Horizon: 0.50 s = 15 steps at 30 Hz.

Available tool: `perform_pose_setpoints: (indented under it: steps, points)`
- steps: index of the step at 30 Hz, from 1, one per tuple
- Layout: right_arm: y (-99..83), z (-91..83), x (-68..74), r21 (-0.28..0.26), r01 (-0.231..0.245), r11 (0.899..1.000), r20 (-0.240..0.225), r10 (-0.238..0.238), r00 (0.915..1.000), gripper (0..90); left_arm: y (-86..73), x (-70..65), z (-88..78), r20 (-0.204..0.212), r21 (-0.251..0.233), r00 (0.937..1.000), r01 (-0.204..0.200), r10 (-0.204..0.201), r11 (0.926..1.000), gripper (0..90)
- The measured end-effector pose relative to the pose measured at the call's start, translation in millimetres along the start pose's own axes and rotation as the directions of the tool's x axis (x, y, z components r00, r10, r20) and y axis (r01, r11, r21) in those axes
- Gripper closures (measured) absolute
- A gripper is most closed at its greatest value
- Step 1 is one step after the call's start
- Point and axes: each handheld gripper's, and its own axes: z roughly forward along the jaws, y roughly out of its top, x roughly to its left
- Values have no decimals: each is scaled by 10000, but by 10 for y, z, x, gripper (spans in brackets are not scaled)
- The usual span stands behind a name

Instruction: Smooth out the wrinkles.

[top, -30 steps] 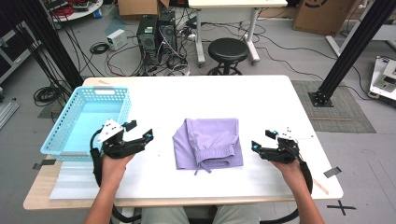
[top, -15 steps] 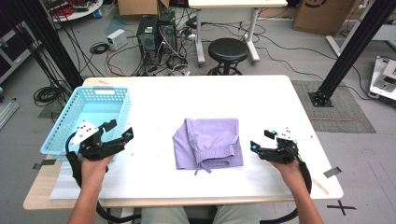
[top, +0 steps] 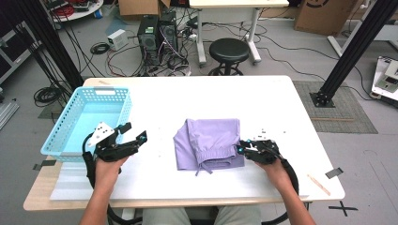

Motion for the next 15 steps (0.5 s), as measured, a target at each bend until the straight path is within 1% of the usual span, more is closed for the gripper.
perform_pose_setpoints:
  steps: [1, 3, 5, 6, 7, 8, 9, 10, 11, 12, 13, 14, 15]
  points:
    - [28, 61, -2, 317, 89, 9995, 207, -96, 9997, 736, -3, -18, 24, 50, 48, 10000, -16, 16, 10000, 248]
    - [58, 182, -21, 1065, 23, 9943, 659, -94, 9978, 760, -9, -55, 73, 149, 140, 9999, -66, 64, 9999, 247]
    - [72, 227, -41, 1075, 5, 9942, 814, -93, 9966, 802, -20, -90, 126, 240, 264, 9996, -141, 135, 9996, 247]
    - [84, 227, -45, 1193, 54, 9928, 960, -169, 9952, 821, -27, -107, 154, 328, 352, 9994, -93, 81, 9993, 252]
    - [90, 226, -55, 1240, 68, 9923, 1154, -212, 9931, 817, -34, -122, 181, 412, 435, 9991, -108, 90, 9990, 285]
    - [85, 221, -71, 1207, -160, 9926, 1120, 24, 9937, 816, -40, -141, 213, 467, 487, 9989, -84, 62, 9988, 312]
    - [76, 205, -81, 1217, -239, 9923, 1125, 102, 9936, 816, -45, -160, 246, 473, 556, 9988, -139, 113, 9984, 318]
    - [65, 181, -79, 1282, -286, 9913, 1206, 130, 9926, 816, -51, -179, 277, 509, 580, 9986, -183, 154, 9981, 329]
    - [53, 154, -87, 1327, -299, 9907, 1113, 151, 9937, 817, -57, -195, 307, 563, 578, 9982, -220, 187, 9981, 357]
    - [42, 123, -86, 1434, -338, 9891, 1034, 190, 9945, 817, -63, -211, 345, 607, 568, 9980, -197, 163, 9982, 361]
    - [29, 92, -92, 1482, -302, 9885, 966, 160, 9952, 809, -65, -228, 388, 640, 673, 9979, -136, 93, 9976, 360]
    - [13, 57, -97, 1414, -371, 9893, 899, 245, 9956, 772, -68, -247, 433, 710, 774, 9974, -161, 106, 9969, 357]
    - [-3, 23, -107, 1176, -457, 9920, 835, 360, 9959, 763, -73, -266, 474, 770, 880, 9968, -263, 195, 9958, 356]
